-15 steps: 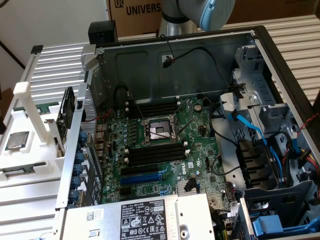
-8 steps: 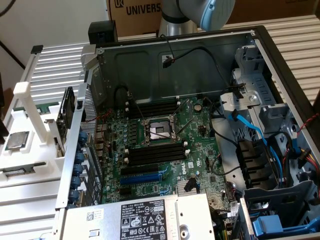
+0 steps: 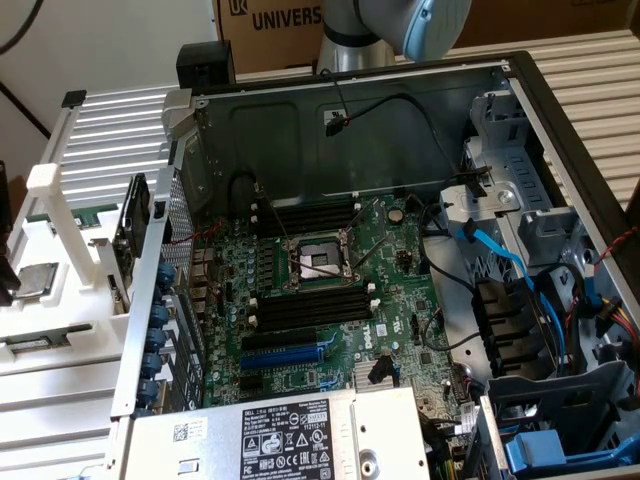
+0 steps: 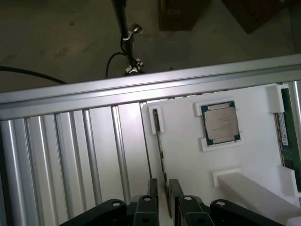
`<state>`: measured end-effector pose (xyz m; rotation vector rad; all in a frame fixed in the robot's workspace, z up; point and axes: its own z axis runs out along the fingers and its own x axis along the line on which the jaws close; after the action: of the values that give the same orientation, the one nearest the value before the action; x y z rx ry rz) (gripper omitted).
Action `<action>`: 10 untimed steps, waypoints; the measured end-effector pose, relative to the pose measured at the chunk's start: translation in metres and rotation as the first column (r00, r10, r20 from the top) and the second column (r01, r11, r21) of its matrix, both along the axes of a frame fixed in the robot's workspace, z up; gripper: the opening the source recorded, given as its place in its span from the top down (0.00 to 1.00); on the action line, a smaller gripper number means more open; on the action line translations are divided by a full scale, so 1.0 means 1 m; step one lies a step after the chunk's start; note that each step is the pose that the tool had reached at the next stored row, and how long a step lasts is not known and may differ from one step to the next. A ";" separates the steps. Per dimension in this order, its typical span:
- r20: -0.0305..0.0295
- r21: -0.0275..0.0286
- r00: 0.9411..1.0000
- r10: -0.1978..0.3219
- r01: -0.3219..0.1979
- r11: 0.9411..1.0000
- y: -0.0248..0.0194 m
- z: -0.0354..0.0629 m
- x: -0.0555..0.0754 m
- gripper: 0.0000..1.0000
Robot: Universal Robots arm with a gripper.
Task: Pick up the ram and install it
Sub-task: 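Pick up the ram and move it above insertion slot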
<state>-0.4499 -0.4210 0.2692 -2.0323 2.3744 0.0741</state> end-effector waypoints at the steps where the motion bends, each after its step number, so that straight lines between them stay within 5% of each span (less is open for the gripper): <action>1: -0.002 0.007 1.000 0.004 -0.004 1.000 -0.0002 -0.0014 0.002 0.76; 3: -0.006 0.014 1.000 0.017 -0.016 1.000 -0.0002 -0.0041 0.005 0.76; 10: -0.017 0.017 0.996 0.085 -0.085 0.996 -0.0008 -0.0241 0.017 0.76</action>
<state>-0.4326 -0.4218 0.2451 -2.1336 2.2892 0.1134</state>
